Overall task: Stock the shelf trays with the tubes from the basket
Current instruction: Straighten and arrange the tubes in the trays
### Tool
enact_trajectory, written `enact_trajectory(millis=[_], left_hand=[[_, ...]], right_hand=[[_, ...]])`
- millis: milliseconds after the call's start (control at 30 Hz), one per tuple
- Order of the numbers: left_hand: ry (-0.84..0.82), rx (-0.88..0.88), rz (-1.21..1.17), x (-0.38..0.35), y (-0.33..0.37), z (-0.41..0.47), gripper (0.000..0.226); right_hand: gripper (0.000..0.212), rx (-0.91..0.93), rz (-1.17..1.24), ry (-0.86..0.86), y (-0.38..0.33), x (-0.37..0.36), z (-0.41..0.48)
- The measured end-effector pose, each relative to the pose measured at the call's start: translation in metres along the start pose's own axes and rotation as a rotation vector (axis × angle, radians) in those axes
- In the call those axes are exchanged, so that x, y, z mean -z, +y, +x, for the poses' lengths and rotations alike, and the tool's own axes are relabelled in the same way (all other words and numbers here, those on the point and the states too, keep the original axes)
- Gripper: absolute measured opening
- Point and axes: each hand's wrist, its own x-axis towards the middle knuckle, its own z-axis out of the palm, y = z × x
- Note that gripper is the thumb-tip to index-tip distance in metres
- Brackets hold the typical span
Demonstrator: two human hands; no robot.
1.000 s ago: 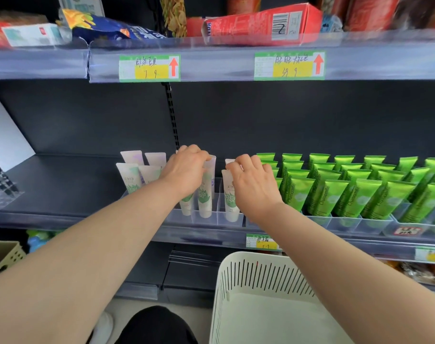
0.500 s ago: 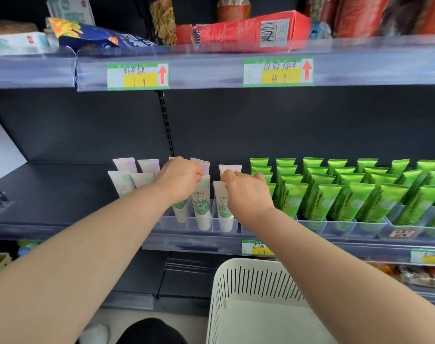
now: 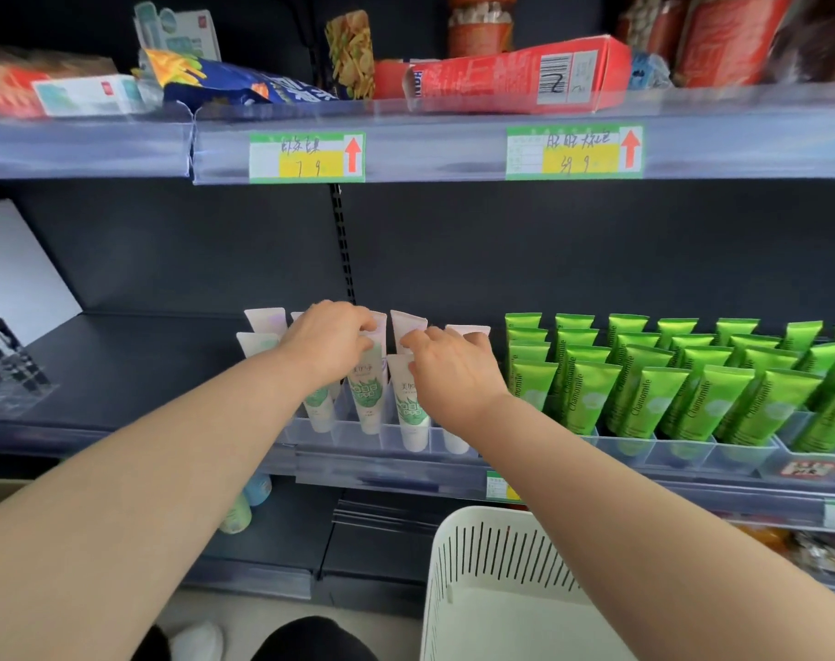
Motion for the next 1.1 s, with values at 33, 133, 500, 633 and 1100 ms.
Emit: enact_trajectory(millis=[33, 133, 500, 633, 1100], left_hand=[[-0.024, 0.004, 0.024, 0.000, -0.005, 0.000, 0.028], [-0.054, -0.008, 0.047, -0.006, -0.016, 0.000, 0.025], [-0.004, -0.006, 0.014, -0.015, -0.027, -0.001, 0.022], [-0.035, 0.013, -0.079, -0.010, -0.029, -0.005, 0.023], [0.080, 0.111, -0.038, 0.007, -0.055, -0.011, 0.037]], right_hand=[[0.036, -0.001, -0.010, -0.022, -0.003, 0.000, 0.001], [0.043, -0.031, -0.020, -0.058, -0.007, 0.002, 0.002], [0.040, -0.091, -0.042, -0.035, -0.011, 0.001, 0.002], [0.040, -0.088, 0.007, -0.057, -0.015, 0.001, 0.004], [0.038, -0.093, 0.050, -0.038, -0.028, 0.002, 0.013]])
